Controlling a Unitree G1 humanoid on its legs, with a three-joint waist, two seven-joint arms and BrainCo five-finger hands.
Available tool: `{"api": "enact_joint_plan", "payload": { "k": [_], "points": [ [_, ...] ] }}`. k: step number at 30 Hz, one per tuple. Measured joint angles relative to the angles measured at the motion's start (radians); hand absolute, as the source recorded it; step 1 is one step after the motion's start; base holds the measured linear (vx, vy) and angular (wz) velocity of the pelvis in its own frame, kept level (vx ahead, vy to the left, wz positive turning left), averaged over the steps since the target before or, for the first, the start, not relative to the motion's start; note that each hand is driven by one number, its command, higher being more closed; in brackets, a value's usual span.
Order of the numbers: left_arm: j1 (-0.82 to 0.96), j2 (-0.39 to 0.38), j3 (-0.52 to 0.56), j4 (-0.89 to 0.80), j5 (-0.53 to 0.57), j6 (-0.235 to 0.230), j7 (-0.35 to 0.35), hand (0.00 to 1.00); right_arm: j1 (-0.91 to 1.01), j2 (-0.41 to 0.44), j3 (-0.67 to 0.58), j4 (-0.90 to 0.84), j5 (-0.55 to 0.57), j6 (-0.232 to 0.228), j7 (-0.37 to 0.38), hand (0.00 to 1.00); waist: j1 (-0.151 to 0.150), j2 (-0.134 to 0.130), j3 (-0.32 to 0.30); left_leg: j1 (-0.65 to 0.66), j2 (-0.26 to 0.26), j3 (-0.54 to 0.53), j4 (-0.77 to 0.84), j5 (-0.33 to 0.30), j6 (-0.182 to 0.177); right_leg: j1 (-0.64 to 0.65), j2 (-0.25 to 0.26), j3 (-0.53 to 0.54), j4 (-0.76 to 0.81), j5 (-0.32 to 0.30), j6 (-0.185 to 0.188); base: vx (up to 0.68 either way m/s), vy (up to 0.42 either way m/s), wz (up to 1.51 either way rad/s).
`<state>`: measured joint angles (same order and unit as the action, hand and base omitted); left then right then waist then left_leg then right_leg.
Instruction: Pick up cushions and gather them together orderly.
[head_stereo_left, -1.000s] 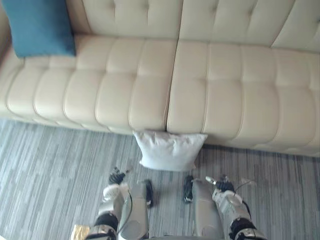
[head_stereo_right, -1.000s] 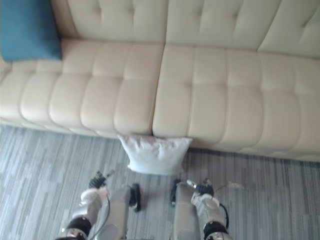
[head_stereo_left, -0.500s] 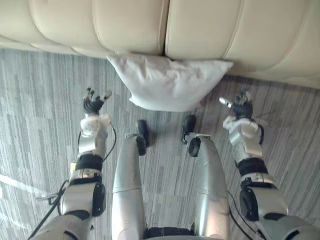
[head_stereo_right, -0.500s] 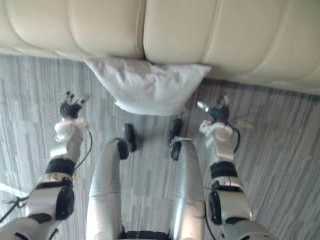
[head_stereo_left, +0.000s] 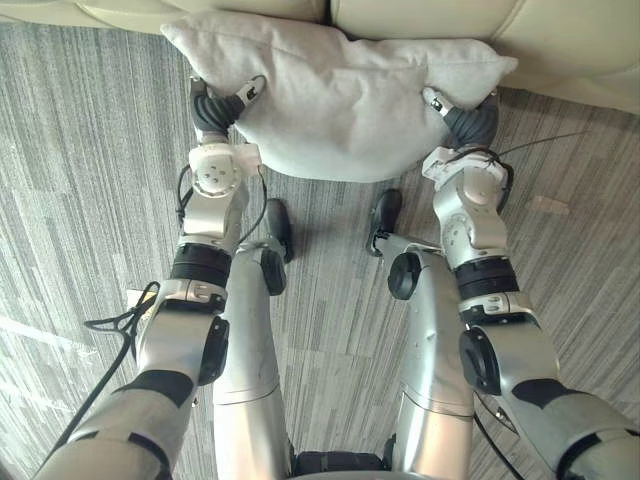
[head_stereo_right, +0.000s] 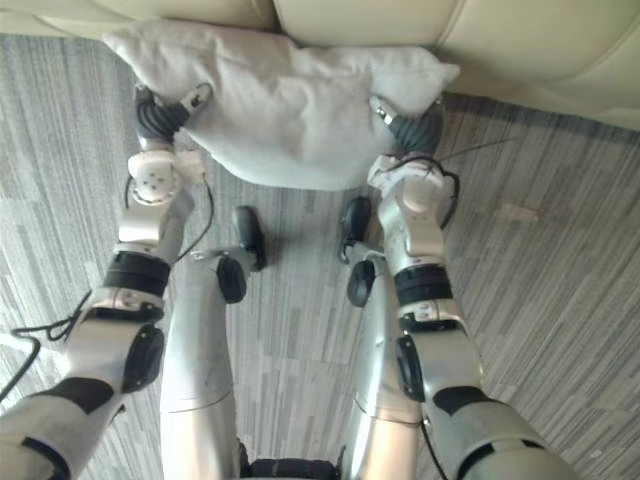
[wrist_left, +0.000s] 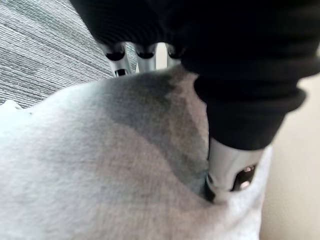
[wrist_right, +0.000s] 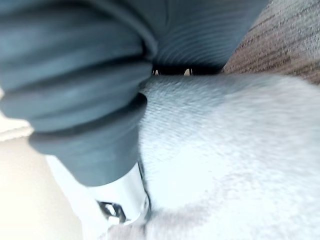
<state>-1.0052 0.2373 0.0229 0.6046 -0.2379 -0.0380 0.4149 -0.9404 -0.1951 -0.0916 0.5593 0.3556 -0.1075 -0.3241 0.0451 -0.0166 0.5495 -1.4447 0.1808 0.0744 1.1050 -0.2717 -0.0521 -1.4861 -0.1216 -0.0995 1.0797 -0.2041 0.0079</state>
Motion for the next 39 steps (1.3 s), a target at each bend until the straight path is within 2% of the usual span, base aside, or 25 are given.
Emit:
{"api": "enact_joint_plan", "payload": {
  "k": [5, 8, 11, 14, 16, 17, 18, 19, 21, 23, 25, 27, 33, 36, 38, 39],
  "points": [
    [0.064, -0.023, -0.022, -0.063, -0.004, 0.0, 0.017, 1.0, 0.081, 0.029, 0.021, -0.048, -0.002, 0.0, -0.002, 1.0, -0.009, 0.0, -0.001, 0.039, -0.002, -0.006, -0.009, 0.008, -0.004, 0.038, 0.001, -0.004, 0.002, -0.008, -0.011, -0.01, 0.0, 0.05],
    [0.136, -0.035, -0.064, -0.121, -0.004, -0.005, 0.016, 1.0, 0.185, 0.045, 0.026, -0.114, -0.002, -0.001, -0.003, 1.0, -0.015, -0.001, -0.004, 0.134, -0.003, -0.003, -0.047, 0.009, -0.006, 0.131, 0.003, -0.006, -0.034, -0.015, -0.007, -0.05, -0.012, 0.0],
    [0.252, -0.063, -0.104, -0.209, -0.003, -0.043, 0.011, 1.0, 0.303, 0.066, 0.032, -0.218, -0.006, -0.011, -0.002, 1.0, -0.019, -0.001, -0.028, 0.274, -0.005, 0.001, -0.142, 0.024, -0.017, 0.266, 0.017, -0.01, -0.12, -0.015, -0.01, -0.06, -0.03, -0.03],
    [0.353, -0.083, -0.135, -0.264, -0.002, -0.05, 0.0, 1.0, 0.407, 0.077, 0.044, -0.296, -0.015, -0.012, -0.002, 1.0, -0.022, -0.002, -0.033, 0.417, -0.017, 0.005, -0.238, 0.044, -0.03, 0.397, 0.019, -0.015, -0.189, -0.014, -0.012, 0.02, -0.062, 0.05],
    [0.428, -0.089, -0.16, -0.285, -0.002, -0.058, -0.009, 1.0, 0.479, 0.08, 0.057, -0.335, -0.041, -0.015, 0.0, 1.0, -0.022, -0.004, -0.059, 0.491, -0.021, 0.011, -0.291, 0.051, -0.037, 0.468, 0.021, -0.023, -0.231, -0.013, -0.016, 0.08, -0.056, 0.0],
    [0.484, -0.096, -0.189, -0.307, -0.002, -0.057, -0.009, 1.0, 0.532, 0.085, 0.057, -0.361, -0.042, -0.013, 0.0, 1.0, -0.021, -0.003, -0.059, 0.583, -0.022, 0.02, -0.33, 0.06, -0.049, 0.553, 0.02, -0.03, -0.258, -0.002, -0.038, 0.16, -0.052, -0.05],
    [0.568, -0.112, -0.218, -0.324, 0.002, -0.062, -0.022, 1.0, 0.611, 0.093, 0.059, -0.384, -0.044, -0.014, 0.003, 1.0, -0.02, -0.004, -0.128, 0.633, -0.025, 0.026, -0.373, 0.059, -0.049, 0.595, 0.021, -0.031, -0.293, -0.005, -0.036, 0.18, -0.042, -0.07],
    [0.619, -0.123, -0.227, -0.348, 0.003, -0.062, -0.037, 1.0, 0.66, 0.096, 0.06, -0.407, -0.047, -0.016, 0.008, 1.0, -0.021, -0.002, -0.168, 0.665, -0.027, 0.031, -0.405, 0.06, -0.05, 0.625, 0.022, -0.033, -0.32, -0.007, -0.034, 0.22, -0.02, -0.08],
    [0.706, -0.14, -0.243, -0.409, 0.004, -0.064, -0.067, 1.0, 0.761, 0.097, 0.06, -0.485, -0.054, -0.023, 0.022, 1.0, -0.021, -0.003, -0.175, 0.791, -0.031, 0.043, -0.465, 0.065, -0.053, 0.744, 0.026, -0.032, -0.37, -0.005, -0.037, 0.2, 0.011, -0.07],
    [0.816, -0.152, -0.259, -0.45, 0.002, -0.069, -0.094, 1.0, 0.881, 0.098, 0.066, -0.552, -0.08, -0.031, 0.051, 1.0, -0.021, -0.006, -0.24, 0.907, -0.034, 0.059, -0.546, 0.067, -0.054, 0.849, 0.033, -0.03, -0.44, -0.005, -0.036, 0.21, 0.032, -0.14],
    [0.882, -0.154, -0.263, -0.475, 0.002, -0.073, -0.117, 1.0, 0.955, 0.099, 0.074, -0.595, -0.083, -0.036, 0.073, 1.0, -0.02, -0.007, -0.269, 1.0, -0.035, 0.081, -0.603, 0.072, -0.051, 0.93, 0.036, -0.024, -0.483, -0.004, -0.035, 0.2, 0.036, -0.15],
    [0.973, -0.153, -0.267, -0.521, 0.001, -0.076, -0.137, 1.0, 1.048, 0.101, 0.097, -0.638, -0.1, -0.043, 0.092, 1.0, -0.018, -0.007, -0.324, 1.098, -0.036, 0.109, -0.666, 0.074, -0.052, 1.011, 0.046, -0.008, -0.533, -0.002, -0.03, 0.18, 0.024, -0.26],
    [1.106, -0.151, -0.279, -0.616, 0.001, -0.076, -0.166, 1.0, 1.204, 0.116, 0.11, -0.704, -0.122, -0.043, 0.131, 1.0, -0.009, -0.001, -0.408, 1.274, -0.039, 0.157, -0.788, 0.082, -0.054, 1.15, 0.064, 0.021, -0.622, 0.004, -0.022, 0.14, 0.037, -0.21],
    [1.141, -0.151, -0.28, -0.633, 0.001, -0.076, -0.178, 1.0, 1.24, 0.116, 0.114, -0.725, -0.123, -0.043, 0.147, 1.0, -0.009, 0.003, -0.424, 1.325, -0.037, 0.164, -0.808, 0.082, -0.054, 1.192, 0.067, 0.026, -0.632, 0.002, -0.02, 0.09, 0.023, -0.1],
    [1.162, -0.151, -0.281, -0.636, 0.0, -0.075, -0.184, 1.0, 1.271, 0.116, 0.116, -0.747, -0.123, -0.043, 0.159, 1.0, -0.005, 0.0, -0.423, 1.338, -0.035, 0.16, -0.751, 0.082, -0.054, 1.23, 0.066, 0.035, -0.631, -0.02, -0.013, 0.02, 0.003, 0.0],
    [1.179, -0.152, -0.283, -0.636, 0.0, -0.072, -0.185, 1.0, 1.282, 0.117, 0.118, -0.747, -0.129, -0.042, 0.159, 1.0, -0.004, -0.001, -0.422, 1.31, -0.03, 0.143, -0.637, 0.082, -0.053, 1.252, 0.065, 0.038, -0.629, -0.043, -0.011, -0.02, -0.026, -0.03]
  ]
}}
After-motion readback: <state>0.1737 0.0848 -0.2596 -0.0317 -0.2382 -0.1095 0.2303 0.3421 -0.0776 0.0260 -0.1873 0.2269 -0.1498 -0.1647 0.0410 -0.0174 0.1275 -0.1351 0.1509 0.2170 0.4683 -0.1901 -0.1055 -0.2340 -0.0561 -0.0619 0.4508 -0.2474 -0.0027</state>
